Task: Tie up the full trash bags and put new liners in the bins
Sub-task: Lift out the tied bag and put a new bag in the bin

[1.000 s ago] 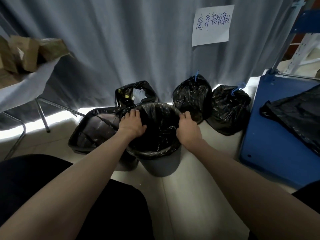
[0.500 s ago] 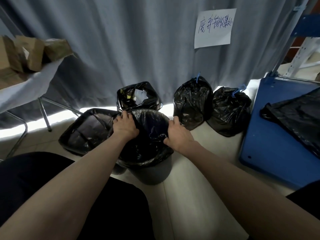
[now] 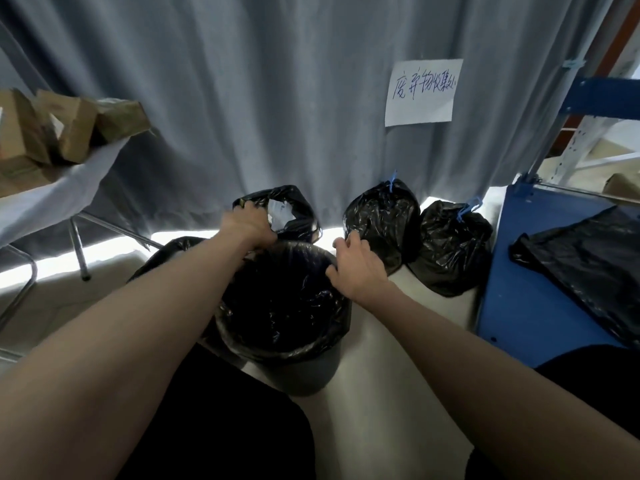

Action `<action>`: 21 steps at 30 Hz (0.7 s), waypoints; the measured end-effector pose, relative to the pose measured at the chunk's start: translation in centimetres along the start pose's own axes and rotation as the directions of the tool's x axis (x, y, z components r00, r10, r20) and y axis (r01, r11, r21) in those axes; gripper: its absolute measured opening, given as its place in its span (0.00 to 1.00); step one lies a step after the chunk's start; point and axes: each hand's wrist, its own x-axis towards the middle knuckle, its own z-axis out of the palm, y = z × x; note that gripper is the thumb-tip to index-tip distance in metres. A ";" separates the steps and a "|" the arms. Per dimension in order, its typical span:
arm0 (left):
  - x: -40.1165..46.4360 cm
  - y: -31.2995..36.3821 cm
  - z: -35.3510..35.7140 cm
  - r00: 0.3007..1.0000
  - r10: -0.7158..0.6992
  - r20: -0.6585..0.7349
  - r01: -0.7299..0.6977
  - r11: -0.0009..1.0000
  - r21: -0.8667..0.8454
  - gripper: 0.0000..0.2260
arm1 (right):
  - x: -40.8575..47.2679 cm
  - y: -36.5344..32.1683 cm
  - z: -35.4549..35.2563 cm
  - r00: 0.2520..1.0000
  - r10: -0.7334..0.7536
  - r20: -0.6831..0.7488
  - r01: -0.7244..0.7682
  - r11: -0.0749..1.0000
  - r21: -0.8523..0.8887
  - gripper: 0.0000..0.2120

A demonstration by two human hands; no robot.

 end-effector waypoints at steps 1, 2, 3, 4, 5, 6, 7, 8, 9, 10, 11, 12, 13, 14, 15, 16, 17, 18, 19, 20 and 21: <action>0.5 -0.3 -0.9 1.000 -0.003 -0.012 0.003 1.000 -0.007 0.27 | 0.5 -0.1 -0.5 1.000 0.005 0.006 -0.005 1.000 0.003 0.21; 1.0 -0.7 -1.7 1.000 -0.013 -0.015 0.012 1.000 -0.025 0.26 | 1.0 -0.2 -1.1 1.000 0.016 0.014 -0.016 1.000 0.010 0.22; 1.4 -1.1 -2.1 1.000 -0.027 -0.013 0.026 0.998 -0.053 0.25 | 1.5 -0.3 -1.6 1.000 0.025 0.017 -0.025 1.000 0.014 0.23; 1.7 -1.5 -2.2 0.999 -0.043 -0.007 0.042 0.995 -0.089 0.25 | 2.0 -0.4 -2.1 0.999 0.030 0.016 -0.030 1.000 0.008 0.23; 2.0 -2.0 -2.1 0.998 -0.055 0.000 0.054 0.990 -0.129 0.25 | 2.6 -0.5 -2.5 0.999 0.033 0.013 -0.033 0.999 -0.004 0.23; 2.3 -2.5 -1.6 0.998 -0.063 0.009 0.063 0.984 -0.167 0.25 | 3.2 -0.6 -2.9 0.999 0.039 0.012 -0.039 0.999 -0.016 0.23; 2.6 -3.0 -0.9 0.997 -0.070 0.021 0.073 0.978 -0.197 0.24 | 3.9 -0.8 -3.2 0.999 0.048 0.017 -0.047 0.999 -0.023 0.24; 2.8 -3.5 -0.2 0.996 -0.082 0.041 0.089 0.972 -0.218 0.25 | 4.6 -1.0 -3.4 0.998 0.056 0.023 -0.055 0.998 -0.027 0.24; 3.0 -3.8 0.6 0.993 -0.097 0.065 0.109 0.966 -0.233 0.25 | 5.4 -1.3 -3.5 0.998 0.063 0.030 -0.062 0.998 -0.027 0.24; 3.4 -4.2 1.2 0.990 -0.107 0.092 0.127 0.960 -0.248 0.25 | 6.2 -1.7 -3.5 0.997 0.069 0.036 -0.068 0.997 -0.025 0.24; 3.8 -4.6 1.7 0.987 -0.111 0.114 0.139 0.954 -0.266 0.26 | 7.1 -2.2 -3.4 0.997 0.072 0.041 -0.071 0.997 -0.024 0.24; 4.3 -4.9 2.1 0.985 -0.113 0.129 0.146 0.947 -0.286 0.26 | 8.1 -2.6 -3.2 0.996 0.071 0.045 -0.070 0.997 -0.026 0.23; 4.8 -5.3 2.4 0.984 -0.116 0.138 0.153 0.940 -0.306 0.25 | 9.0 -3.0 -2.9 0.996 0.068 0.050 -0.067 0.997 -0.030 0.23; 5.4 -5.6 2.6 0.982 -0.120 0.144 0.161 0.932 -0.324 0.24 | 10.0 -3.4 -2.6 0.996 0.068 0.057 -0.066 0.997 -0.030 0.22; 6.1 -5.9 2.8 0.981 -0.123 0.150 0.167 0.927 -0.335 0.23 | 11.0 -3.7 -2.2 0.996 0.071 0.062 -0.070 0.997 -0.024 0.22; 6.9 -6.3 3.0 0.980 -0.124 0.155 0.171 0.924 -0.343 0.22 | 12.0 -3.9 -1.8 0.995 0.074 0.066 -0.073 0.997 -0.014 0.22; 7.7 -6.6 3.3 0.979 -0.124 0.160 0.174 0.920 -0.351 0.21 | 13.0 -4.1 -1.3 0.995 0.076 0.070 -0.076 0.997 -0.006 0.22; 8.4 -6.8 3.6 0.978 -0.124 0.167 0.178 0.916 -0.359 0.20 | 13.9 -4.3 -0.8 0.994 0.076 0.075 -0.076 0.997 -0.001 0.22; 9.1 -6.8 4.0 0.977 -0.124 0.174 0.181 0.913 -0.367 0.18 | 14.8 -4.4 -0.2 0.994 0.075 0.085 -0.075 0.997 0.002 0.22; 9.8 -6.8 4.5 0.976 -0.122 0.180 0.183 0.909 -0.375 0.17 | 15.6 -4.4 0.5 0.992 0.074 0.099 -0.075 0.997 0.004 0.21; 10.5 -6.8 5.0 0.975 -0.125 0.185 0.190 0.902 -0.388 0.16 | 16.5 -4.5 1.2 0.991 0.073 0.114 -0.074 0.997 0.004 0.21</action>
